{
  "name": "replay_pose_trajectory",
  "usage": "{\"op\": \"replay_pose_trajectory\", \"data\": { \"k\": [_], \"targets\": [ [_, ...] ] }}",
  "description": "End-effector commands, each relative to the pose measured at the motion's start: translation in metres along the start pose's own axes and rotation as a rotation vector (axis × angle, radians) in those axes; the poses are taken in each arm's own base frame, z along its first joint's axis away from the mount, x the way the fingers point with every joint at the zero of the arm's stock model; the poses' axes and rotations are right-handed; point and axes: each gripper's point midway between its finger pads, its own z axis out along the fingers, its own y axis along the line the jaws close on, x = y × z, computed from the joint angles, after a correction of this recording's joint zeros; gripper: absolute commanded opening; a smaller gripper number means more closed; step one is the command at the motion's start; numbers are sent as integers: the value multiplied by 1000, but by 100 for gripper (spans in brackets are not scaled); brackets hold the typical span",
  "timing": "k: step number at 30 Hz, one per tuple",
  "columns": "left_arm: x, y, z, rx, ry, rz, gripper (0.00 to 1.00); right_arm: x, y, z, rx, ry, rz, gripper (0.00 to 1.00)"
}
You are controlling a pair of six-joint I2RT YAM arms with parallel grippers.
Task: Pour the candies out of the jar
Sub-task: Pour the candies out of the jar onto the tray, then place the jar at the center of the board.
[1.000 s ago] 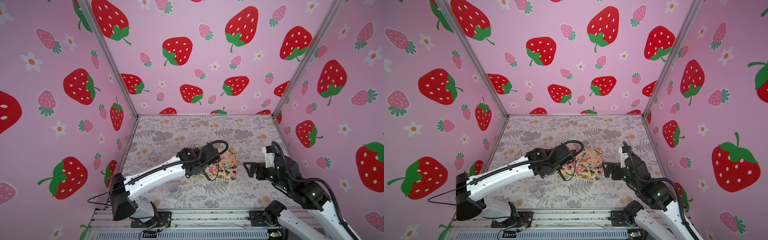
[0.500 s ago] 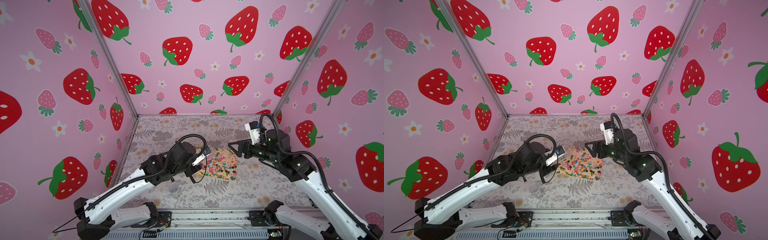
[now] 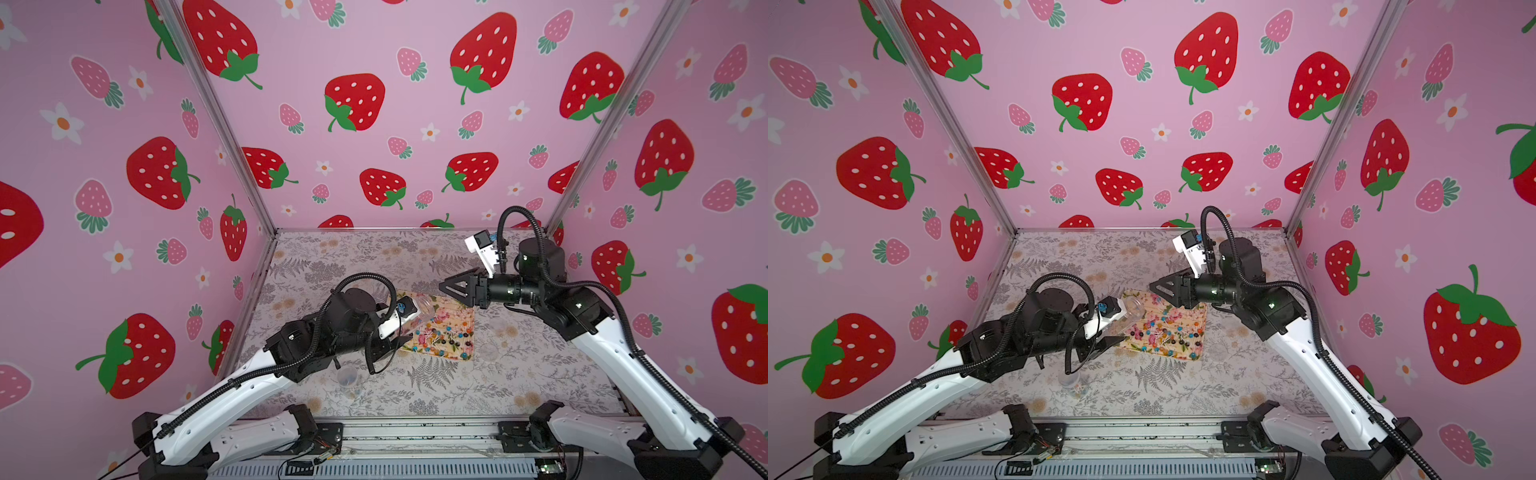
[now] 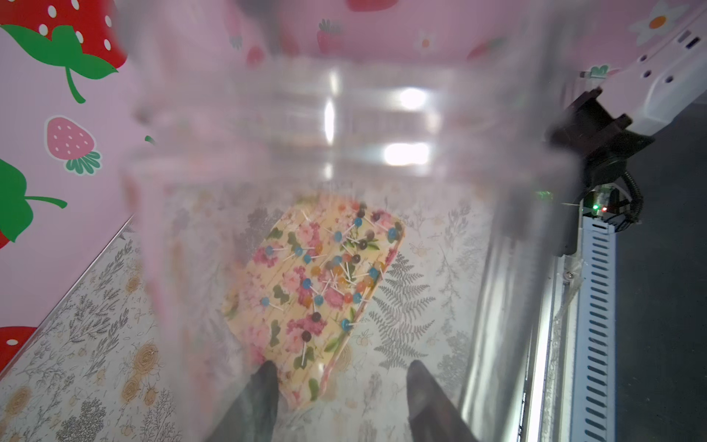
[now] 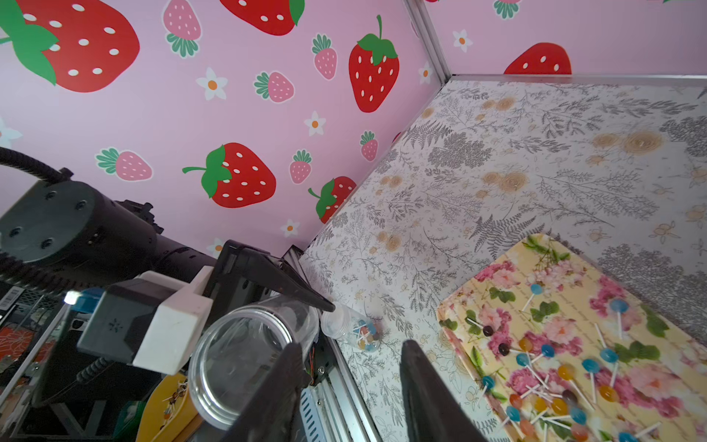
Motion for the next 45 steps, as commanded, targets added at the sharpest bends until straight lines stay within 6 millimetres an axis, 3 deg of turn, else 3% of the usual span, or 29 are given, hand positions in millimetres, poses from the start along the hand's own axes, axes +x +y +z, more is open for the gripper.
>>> {"op": "replay_pose_trajectory", "data": {
  "k": [1,25,38,45],
  "targets": [
    [-10,-1,-2,13,-52,-14,57,-1,23,-3,-92,11,-55,42],
    [-12,-8,4,63,-38,-3,57,29,43,20,-172,193,-118,41],
    [-10,-11,6,86,-15,9,58,52,37,28,-128,322,-140,31],
    [-10,-12,7,95,-9,20,58,60,33,30,-86,369,-157,18]
  ]
}}
